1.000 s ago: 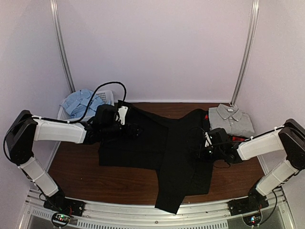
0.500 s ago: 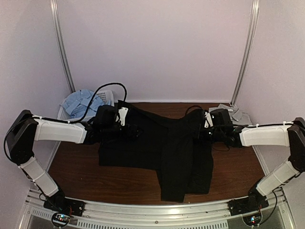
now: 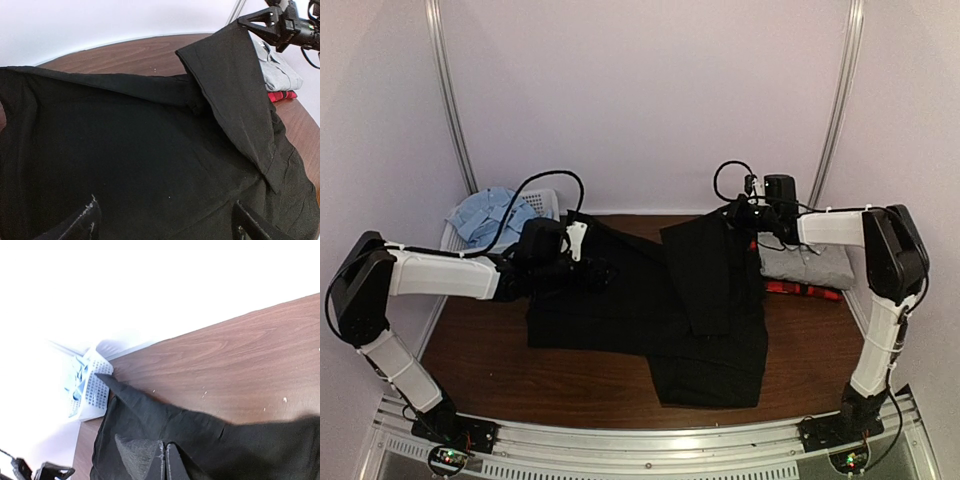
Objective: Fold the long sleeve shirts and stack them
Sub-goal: Adjust the sleeve at the center of the board.
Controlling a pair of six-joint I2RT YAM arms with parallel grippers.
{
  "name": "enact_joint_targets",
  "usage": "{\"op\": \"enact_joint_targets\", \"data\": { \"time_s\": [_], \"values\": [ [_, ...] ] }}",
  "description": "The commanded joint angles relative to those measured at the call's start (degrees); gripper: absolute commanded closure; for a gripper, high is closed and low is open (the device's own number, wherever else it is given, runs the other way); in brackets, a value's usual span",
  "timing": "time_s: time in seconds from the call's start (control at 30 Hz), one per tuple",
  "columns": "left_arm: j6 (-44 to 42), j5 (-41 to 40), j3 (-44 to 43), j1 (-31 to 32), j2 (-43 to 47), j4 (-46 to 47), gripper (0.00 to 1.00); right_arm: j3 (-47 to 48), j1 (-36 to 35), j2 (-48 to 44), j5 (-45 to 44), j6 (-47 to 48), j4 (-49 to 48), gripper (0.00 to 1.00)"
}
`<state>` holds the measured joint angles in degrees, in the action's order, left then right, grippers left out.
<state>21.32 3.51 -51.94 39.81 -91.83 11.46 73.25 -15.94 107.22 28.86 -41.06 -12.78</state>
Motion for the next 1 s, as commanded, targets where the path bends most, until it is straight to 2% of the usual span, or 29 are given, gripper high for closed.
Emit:
{"op": "enact_joint_targets", "data": {
  "time_s": [0.0,0.37,0.63,0.8,0.9,0.97],
  "values": [
    [-0.70,-0.98,-0.62,0.27,1.39,0.18,0.08,7.12,2.89,7.23,5.10,-5.71,-6.39,1.00],
    [-0.67,-1.00,-1.37,0.27,0.25,0.10,0.08,22.76,6.02,16.18,6.30,-11.05,-9.03,1.00],
    [-1.03,-1.27,-2.75,0.27,-1.69,-0.74,0.08,41.69,6.81,23.11,8.56,-11.68,-2.82,1.00],
    [-0.83,-1.23,-2.90,0.27,-1.73,-1.04,0.08,47.05,7.71,28.96,8.54,-12.39,-1.36,1.00],
    [-0.84,-1.35,-2.74,0.27,-1.62,-1.33,0.08,48.50,8.30,31.97,7.92,-11.74,-0.07,0.85],
    [-0.86,-1.59,-2.73,0.26,-1.55,-1.82,0.08,49.41,8.64,33.05,6.62,-9.78,2.73,0.69]
  ]
}}
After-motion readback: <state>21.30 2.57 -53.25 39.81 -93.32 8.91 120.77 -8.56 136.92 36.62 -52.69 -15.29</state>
